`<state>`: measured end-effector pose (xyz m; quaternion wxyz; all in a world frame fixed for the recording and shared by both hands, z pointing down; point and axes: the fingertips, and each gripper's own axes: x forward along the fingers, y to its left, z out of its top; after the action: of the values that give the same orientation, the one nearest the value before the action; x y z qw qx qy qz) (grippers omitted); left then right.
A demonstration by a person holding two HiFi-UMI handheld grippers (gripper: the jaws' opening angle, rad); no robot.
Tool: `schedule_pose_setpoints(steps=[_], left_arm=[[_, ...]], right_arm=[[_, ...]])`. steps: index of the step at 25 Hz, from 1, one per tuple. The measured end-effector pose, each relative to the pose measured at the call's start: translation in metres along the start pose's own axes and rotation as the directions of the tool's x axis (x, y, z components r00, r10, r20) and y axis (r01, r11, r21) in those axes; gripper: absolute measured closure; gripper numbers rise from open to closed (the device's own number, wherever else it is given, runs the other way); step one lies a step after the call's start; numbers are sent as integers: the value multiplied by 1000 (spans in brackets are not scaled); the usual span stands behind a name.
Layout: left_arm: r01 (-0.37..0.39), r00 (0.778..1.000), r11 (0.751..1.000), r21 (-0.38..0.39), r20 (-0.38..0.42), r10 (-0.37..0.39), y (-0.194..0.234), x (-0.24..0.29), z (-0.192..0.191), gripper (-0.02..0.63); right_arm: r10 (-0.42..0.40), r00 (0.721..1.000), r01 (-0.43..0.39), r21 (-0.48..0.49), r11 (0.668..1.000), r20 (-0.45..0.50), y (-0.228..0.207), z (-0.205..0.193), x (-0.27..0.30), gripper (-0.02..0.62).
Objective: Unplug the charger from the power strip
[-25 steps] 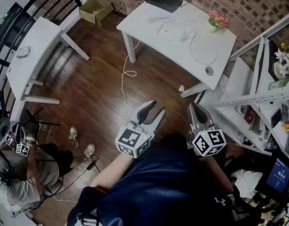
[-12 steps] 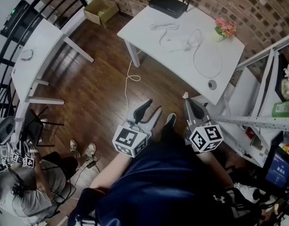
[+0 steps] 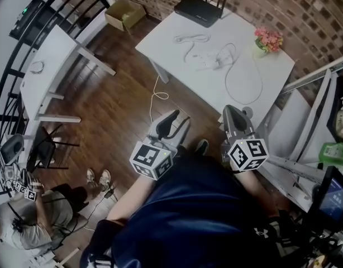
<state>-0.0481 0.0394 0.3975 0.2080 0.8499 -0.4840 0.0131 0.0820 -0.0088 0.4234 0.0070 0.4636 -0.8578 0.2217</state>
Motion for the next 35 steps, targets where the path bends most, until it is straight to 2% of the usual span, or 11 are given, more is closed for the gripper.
schedule_pose_setpoints(steps=[7, 11, 14, 18, 22, 27, 32, 35], left_arm=[[4, 998, 999, -34, -55, -6, 31, 32, -7, 443], [48, 995, 997, -56, -83, -53, 57, 62, -8, 443], [71, 994, 997, -23, -81, -73, 79, 87, 0, 443], [92, 990, 995, 26, -109, -89, 111, 121, 3, 442], [101, 985, 986, 133, -152, -80, 144, 159, -11, 443], [138, 965, 973, 184, -246, -90, 155, 208, -38, 442], [139, 938, 956, 257, -343, -44, 163, 252, -69, 442], [141, 918, 951, 275, -396, -21, 167, 271, -89, 442]], right_arm=[[-84, 996, 84, 1, 996, -32, -35, -3, 33, 583], [-121, 989, 122, -1, 993, -79, -53, -4, 60, 581], [-155, 982, 150, -46, 988, -113, -67, 1, 82, 575], [-222, 956, 208, -91, 974, -190, -87, -9, 115, 478], [-283, 926, 247, -167, 955, -251, -105, -26, 148, 457], [-312, 901, 257, -210, 943, -300, -128, -45, 191, 445], [-305, 875, 224, -244, 943, -376, -148, -71, 227, 442], [-302, 854, 212, -248, 945, -423, -156, -87, 239, 399]])
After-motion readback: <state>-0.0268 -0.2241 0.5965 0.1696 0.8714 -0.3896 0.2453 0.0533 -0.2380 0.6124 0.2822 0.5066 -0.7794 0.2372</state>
